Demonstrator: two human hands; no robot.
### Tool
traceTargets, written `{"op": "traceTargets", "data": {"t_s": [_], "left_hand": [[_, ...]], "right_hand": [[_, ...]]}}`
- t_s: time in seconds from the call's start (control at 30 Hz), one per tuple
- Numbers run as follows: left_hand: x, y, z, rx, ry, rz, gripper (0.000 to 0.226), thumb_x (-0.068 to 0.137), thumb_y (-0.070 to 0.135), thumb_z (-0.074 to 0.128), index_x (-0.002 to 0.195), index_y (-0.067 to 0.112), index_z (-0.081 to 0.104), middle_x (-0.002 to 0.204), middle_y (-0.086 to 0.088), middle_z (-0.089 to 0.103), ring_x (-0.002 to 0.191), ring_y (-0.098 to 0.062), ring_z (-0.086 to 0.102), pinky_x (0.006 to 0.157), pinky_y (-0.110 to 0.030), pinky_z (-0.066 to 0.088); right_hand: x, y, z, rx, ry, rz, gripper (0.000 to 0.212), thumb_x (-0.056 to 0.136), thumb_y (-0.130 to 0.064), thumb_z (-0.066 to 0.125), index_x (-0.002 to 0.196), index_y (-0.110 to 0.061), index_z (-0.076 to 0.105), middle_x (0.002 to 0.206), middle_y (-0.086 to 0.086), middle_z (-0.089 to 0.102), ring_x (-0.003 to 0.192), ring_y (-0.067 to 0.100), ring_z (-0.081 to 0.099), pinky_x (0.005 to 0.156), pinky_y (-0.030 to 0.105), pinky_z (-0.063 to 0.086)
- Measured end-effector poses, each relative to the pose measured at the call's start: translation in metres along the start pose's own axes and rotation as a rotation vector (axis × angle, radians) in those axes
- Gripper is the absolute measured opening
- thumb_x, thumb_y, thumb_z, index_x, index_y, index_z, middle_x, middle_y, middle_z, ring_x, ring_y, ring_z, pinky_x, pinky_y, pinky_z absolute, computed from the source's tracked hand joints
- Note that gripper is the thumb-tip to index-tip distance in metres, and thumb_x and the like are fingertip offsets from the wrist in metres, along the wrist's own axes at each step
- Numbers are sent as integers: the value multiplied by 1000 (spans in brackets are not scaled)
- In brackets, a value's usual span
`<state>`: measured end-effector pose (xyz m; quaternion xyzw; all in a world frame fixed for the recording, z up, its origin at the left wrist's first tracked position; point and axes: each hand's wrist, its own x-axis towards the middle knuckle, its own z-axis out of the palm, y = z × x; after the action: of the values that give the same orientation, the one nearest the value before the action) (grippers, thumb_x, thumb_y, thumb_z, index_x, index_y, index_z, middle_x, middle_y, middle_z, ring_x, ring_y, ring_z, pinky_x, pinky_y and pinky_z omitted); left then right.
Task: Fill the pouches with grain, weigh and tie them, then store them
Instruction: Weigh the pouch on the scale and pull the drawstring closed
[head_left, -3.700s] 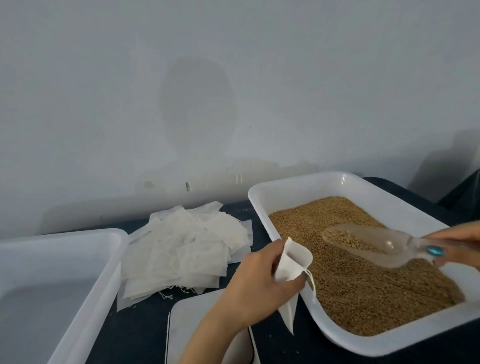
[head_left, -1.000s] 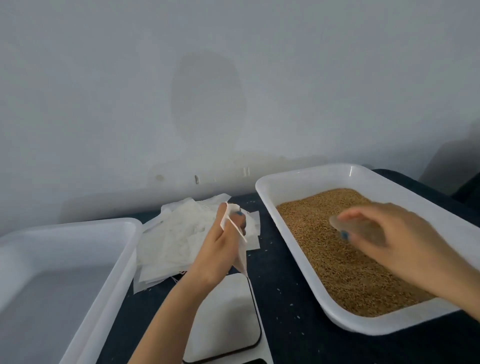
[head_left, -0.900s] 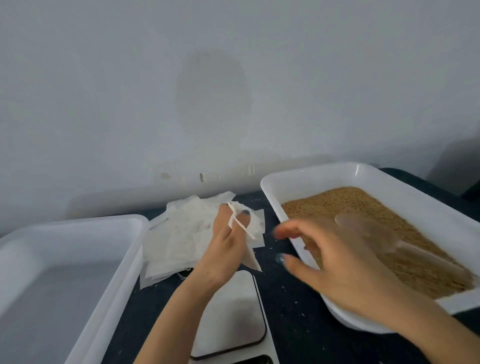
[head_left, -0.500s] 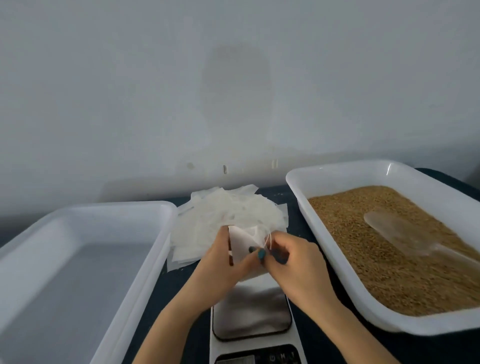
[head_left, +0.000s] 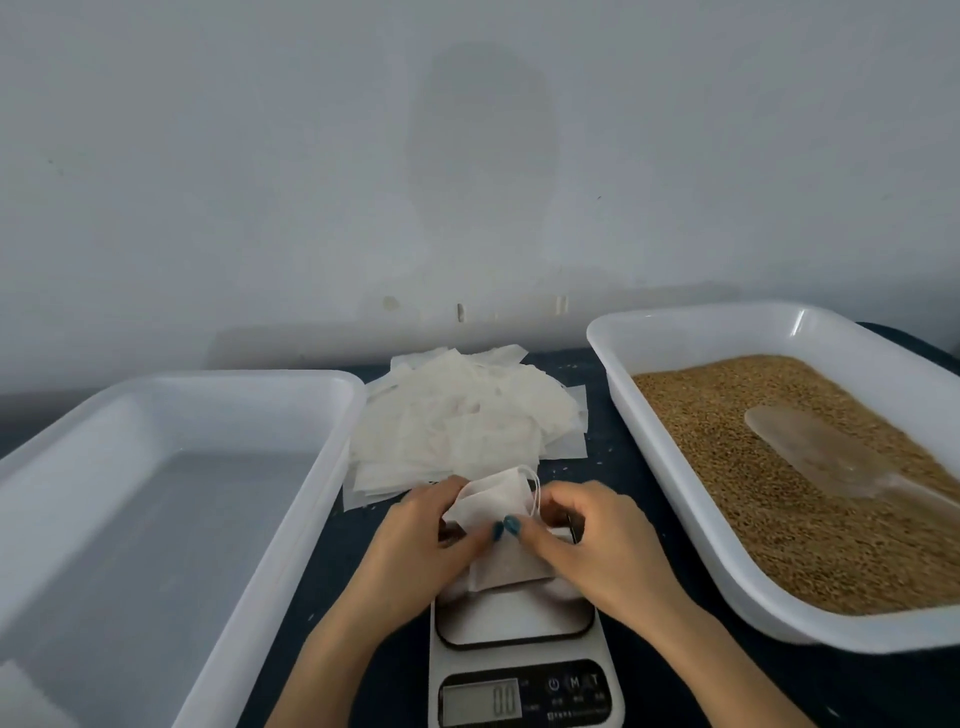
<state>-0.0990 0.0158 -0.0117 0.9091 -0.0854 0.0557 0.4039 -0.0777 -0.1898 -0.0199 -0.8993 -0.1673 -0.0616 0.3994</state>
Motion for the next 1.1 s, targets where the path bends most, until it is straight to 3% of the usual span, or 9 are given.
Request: {"op": "traceTargets", "data": {"t_s": [0.13,0.33,0.5,0.6,0.97,1.1], "left_hand": [[-1,2,-3,-60,34,42,23,85,44,69,104,46,57,104,24,63,101,-1,59,80,-21,52],[0,1,-2,-45,101,46,29,84,42,69,107,51,55,107,30,60,105,4,53,80,-7,41],[0,1,-2,-13,141,30,31,84,45,67,110,54,51,105,28,62,107,6,52,80,-3,39],[0,1,-2,-1,158,8,36,86,41,68,114,52,50,105,24,61,106,10,50,78,0,39],[0,2,-1,16,169,-4,34,88,37,68,117,45,53,109,24,60,105,10,51,77,-1,41],[1,7,1,-13,185,-22,29,87,40,68,113,44,56,97,30,61,95,5,57,75,-11,49]], "right_hand": [[2,0,-3,33,72,-98,31,82,-64,62,98,-39,72,93,-27,67,101,-3,54,80,18,45],[5,1,-4,69,111,-107,39,79,-64,62,102,-35,73,98,-28,66,107,-6,52,85,9,39],[5,3,-3,75,123,-108,47,77,-69,56,105,-35,73,100,-28,66,109,-5,52,89,17,41],[6,4,-2,77,127,-99,49,76,-73,54,106,-38,71,100,-31,65,108,-7,51,87,13,40],[6,3,-2,84,104,-56,54,75,-74,53,115,-41,67,99,-28,66,108,-10,51,85,10,39],[5,1,-3,103,94,-48,52,77,-70,57,115,-37,69,94,-26,66,105,-5,54,87,15,44]]}}
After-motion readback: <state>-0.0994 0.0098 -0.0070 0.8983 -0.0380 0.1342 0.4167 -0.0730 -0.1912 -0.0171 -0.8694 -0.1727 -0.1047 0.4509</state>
